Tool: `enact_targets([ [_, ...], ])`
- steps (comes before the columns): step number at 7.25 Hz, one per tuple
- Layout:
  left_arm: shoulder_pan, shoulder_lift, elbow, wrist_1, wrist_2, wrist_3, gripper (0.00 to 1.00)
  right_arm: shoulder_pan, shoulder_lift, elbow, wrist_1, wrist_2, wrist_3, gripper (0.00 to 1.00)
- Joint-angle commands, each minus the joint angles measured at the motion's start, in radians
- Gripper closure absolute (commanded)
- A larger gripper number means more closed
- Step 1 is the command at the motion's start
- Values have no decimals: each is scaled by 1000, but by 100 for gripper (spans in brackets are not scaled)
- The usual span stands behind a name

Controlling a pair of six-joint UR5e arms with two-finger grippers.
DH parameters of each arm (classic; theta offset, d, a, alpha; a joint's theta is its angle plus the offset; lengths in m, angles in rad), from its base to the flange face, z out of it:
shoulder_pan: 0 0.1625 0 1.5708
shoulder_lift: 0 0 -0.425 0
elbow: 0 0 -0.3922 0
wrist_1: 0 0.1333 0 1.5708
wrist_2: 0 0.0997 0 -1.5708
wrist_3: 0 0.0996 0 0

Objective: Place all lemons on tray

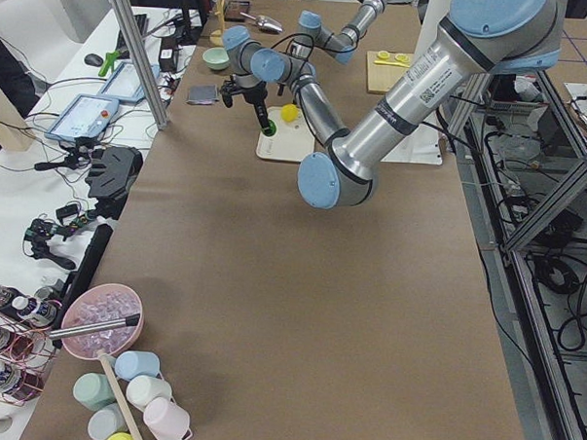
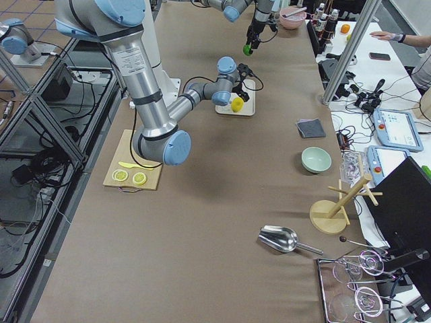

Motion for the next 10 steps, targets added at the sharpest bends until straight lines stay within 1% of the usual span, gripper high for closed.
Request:
enact_targets([
  [1,56,-46,132,-144,43,-98,100,52,-9,4,-8,31,-1,1],
  [2,87,-53,166,-206,65,-153,100,105,-30,2,-30,63,-1,1],
  [3,107,-51,180,-235,102,-164,100,176,-35,4,-110,153,5,2],
  [4,136,-53,197,-252,119,-196,100,225,-49,13,-176,225,18,2],
  [5,147,-53,197,-275,137,-234,100,247,-89,31,-210,276,28,2],
  [6,168,-53,197,-286,139,-266,100,264,-125,54,-213,314,37,2],
  [7,191,-53,197,-303,171,-290,100,306,-155,60,-219,388,39,2],
  [8,196,-53,197,-316,172,-322,92,355,-208,74,-219,449,59,2],
  [9,228,-51,199,-339,183,-357,81,377,-266,103,-219,460,68,2],
  [10,237,-51,199,-350,211,-371,74,405,-323,143,-239,462,71,2],
])
